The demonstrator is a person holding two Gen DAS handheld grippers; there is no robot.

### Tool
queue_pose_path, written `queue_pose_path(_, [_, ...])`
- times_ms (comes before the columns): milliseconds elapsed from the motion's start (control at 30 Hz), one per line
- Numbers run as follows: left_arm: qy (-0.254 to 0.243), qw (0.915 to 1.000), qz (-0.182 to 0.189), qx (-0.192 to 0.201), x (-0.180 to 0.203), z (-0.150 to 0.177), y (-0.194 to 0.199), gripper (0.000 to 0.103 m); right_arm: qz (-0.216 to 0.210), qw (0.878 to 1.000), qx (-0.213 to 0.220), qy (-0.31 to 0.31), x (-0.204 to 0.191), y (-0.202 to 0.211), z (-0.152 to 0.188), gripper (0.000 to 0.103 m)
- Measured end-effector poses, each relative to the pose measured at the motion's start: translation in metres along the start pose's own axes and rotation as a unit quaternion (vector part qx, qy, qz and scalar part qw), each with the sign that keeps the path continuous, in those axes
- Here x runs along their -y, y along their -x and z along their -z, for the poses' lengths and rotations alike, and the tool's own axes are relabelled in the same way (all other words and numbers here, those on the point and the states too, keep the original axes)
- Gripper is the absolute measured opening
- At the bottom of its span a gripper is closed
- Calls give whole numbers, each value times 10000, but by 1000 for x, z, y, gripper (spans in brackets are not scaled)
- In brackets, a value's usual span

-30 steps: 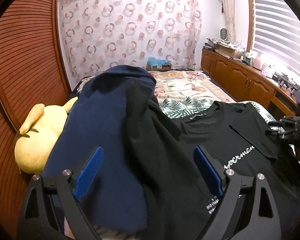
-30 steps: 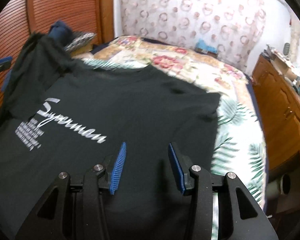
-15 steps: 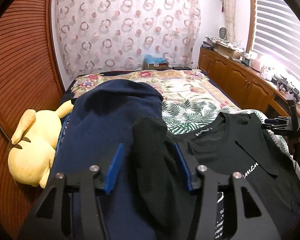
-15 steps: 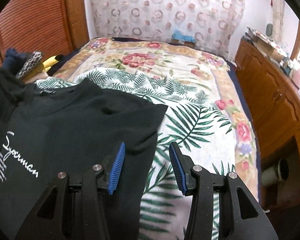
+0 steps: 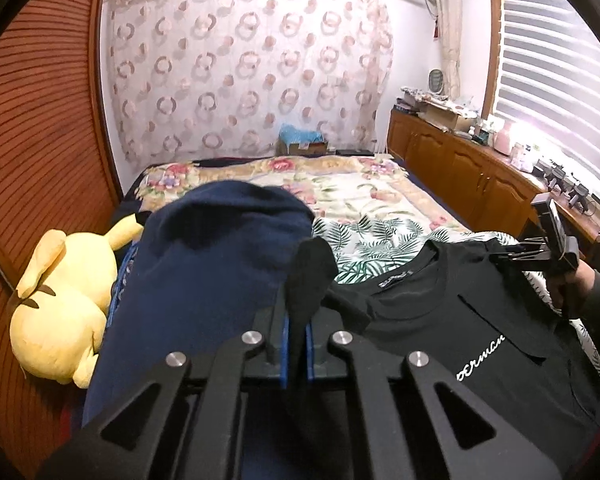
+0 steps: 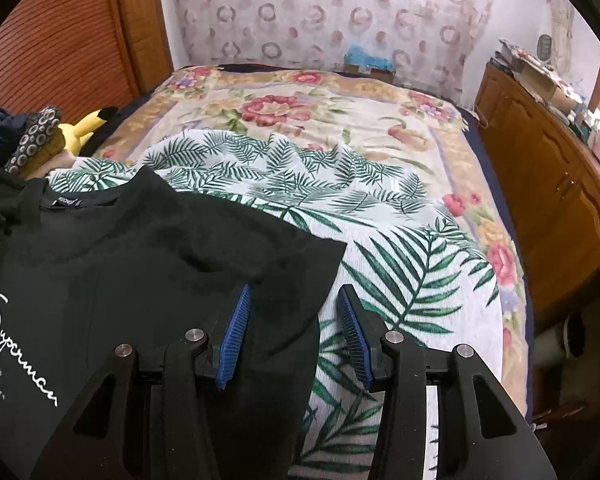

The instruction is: Fold small clothes

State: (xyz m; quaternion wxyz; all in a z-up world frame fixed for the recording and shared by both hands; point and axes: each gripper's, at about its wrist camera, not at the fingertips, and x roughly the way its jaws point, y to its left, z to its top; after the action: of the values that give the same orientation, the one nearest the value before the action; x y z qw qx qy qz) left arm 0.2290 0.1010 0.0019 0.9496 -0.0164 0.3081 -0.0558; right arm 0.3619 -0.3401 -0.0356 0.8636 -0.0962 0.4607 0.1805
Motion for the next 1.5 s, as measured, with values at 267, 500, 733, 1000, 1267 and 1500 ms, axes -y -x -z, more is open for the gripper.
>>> queue_pose_path(267, [-93,9992,273,271,16,-3,30,3,-303,9946,977,160,-17,63,-1,3])
queue_pose_path(500, [-222,9976,502,434,43,13,63,3,-290,9874,1533,255,-32,132,22,2])
queue_pose_path(733, [-232,9965,670,444,64,44,92,3,-280,9864,1598,254,-46,162,56,2])
queue_pose_path(1000, [-124,9962,744,435,80,92,126,3,-430,9847,1672,221,-68,201,107,2])
queue_pose_path(1267, [-8,9957,757,526,79,130,175,3,-378,9851,1663,203,-73,248,166,2])
queue_pose_path(1500, [222,9966,556,561,60,157,213,3,-395,9874,1532,69,-68,275,214,2])
